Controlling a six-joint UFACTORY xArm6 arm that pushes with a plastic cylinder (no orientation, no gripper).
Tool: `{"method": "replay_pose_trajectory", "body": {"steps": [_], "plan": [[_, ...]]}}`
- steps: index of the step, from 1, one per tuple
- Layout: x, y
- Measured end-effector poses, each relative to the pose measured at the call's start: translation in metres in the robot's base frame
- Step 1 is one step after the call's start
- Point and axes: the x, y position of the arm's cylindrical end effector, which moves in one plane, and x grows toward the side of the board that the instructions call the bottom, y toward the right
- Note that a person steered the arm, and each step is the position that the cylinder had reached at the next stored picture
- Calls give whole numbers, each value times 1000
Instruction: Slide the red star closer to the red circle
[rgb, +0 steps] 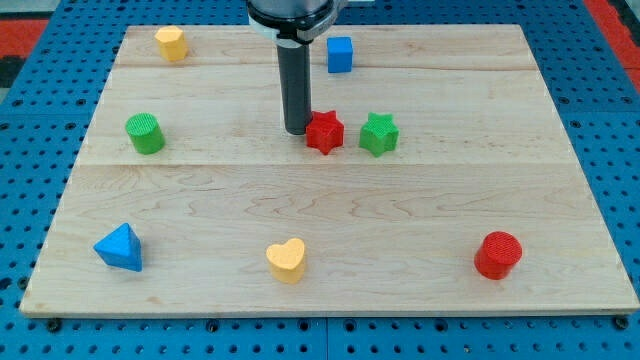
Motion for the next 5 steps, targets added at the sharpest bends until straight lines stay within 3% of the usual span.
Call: {"method": "replay_pose_trajectory", "body": {"steps": [1,2,3,4,5], "plan": [[1,0],[19,44],[54,36],[28,18],[15,56]]}}
